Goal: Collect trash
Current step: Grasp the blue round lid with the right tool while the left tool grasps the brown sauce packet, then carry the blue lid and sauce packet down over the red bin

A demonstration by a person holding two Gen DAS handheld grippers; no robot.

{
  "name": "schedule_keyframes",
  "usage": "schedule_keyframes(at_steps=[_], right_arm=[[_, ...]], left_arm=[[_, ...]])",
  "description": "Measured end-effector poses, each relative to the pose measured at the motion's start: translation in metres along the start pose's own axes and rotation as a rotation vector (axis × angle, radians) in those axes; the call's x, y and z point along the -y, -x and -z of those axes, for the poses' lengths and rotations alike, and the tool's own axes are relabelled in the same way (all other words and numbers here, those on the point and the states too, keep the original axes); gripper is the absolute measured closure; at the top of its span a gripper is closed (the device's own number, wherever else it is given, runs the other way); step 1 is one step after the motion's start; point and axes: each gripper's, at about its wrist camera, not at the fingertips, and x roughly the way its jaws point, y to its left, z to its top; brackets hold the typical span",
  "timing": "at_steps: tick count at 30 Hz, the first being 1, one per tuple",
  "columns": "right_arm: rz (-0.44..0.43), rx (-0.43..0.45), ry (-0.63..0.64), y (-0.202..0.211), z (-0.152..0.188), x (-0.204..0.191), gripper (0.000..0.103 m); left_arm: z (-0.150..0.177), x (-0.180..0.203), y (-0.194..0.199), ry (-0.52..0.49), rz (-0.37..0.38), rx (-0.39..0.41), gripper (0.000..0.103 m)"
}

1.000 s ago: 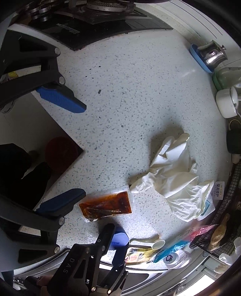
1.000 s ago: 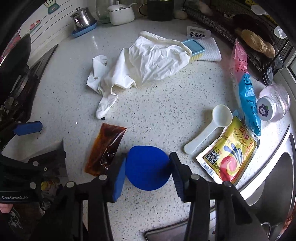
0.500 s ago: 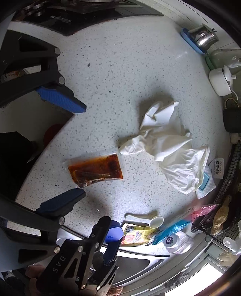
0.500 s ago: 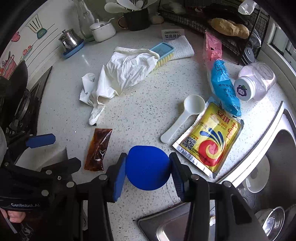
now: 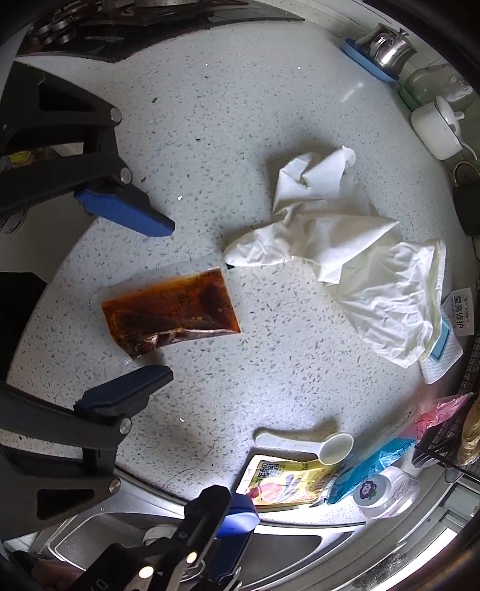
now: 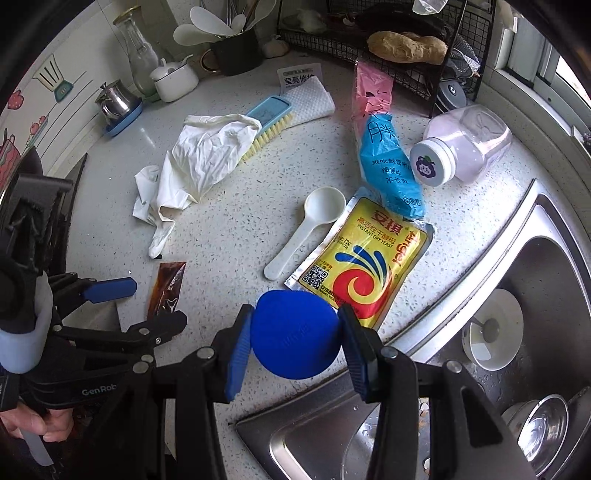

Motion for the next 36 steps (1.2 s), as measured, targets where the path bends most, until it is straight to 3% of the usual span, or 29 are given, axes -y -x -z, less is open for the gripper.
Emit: schedule_keyframes(at_steps=[4,7,9,10,20,26,36], right_arm=[[0.002,-0.003,-0.011,0.005,0.001,0.009,0.06],[-0.003,-0.011,-0.021,0.004,0.002,0.012,0.06],[-0.005,-0.015,-0.026,0.004,0.002,0.012,0.06],[-0.003,-0.016,-0.025,0.001,0.003,0.009,0.06],[0.007,0.007,0.031,0.007,0.006,-0.031,0.06],[0.043,0.052,0.11,0.011,0.002,-0.077,0.06],[-0.021,0.049,0.193,0.021,0.021,-0.14,0.06]], left_arm=[[0.0,0.004,0.0,0.017,0.0,0.024,0.044],[0.003,0.014,0.004,-0.01,0.009,0.034,0.066],[0.005,0.016,0.006,-0.018,0.013,0.036,0.075],[0.006,0.016,0.007,-0.021,0.024,0.04,0.088],[0.033,0.003,0.046,0.0,0.087,0.128,0.091],[0.053,-0.023,0.067,0.048,0.109,0.175,0.091],[0.112,-0.071,0.098,0.124,0.097,0.226,0.091]])
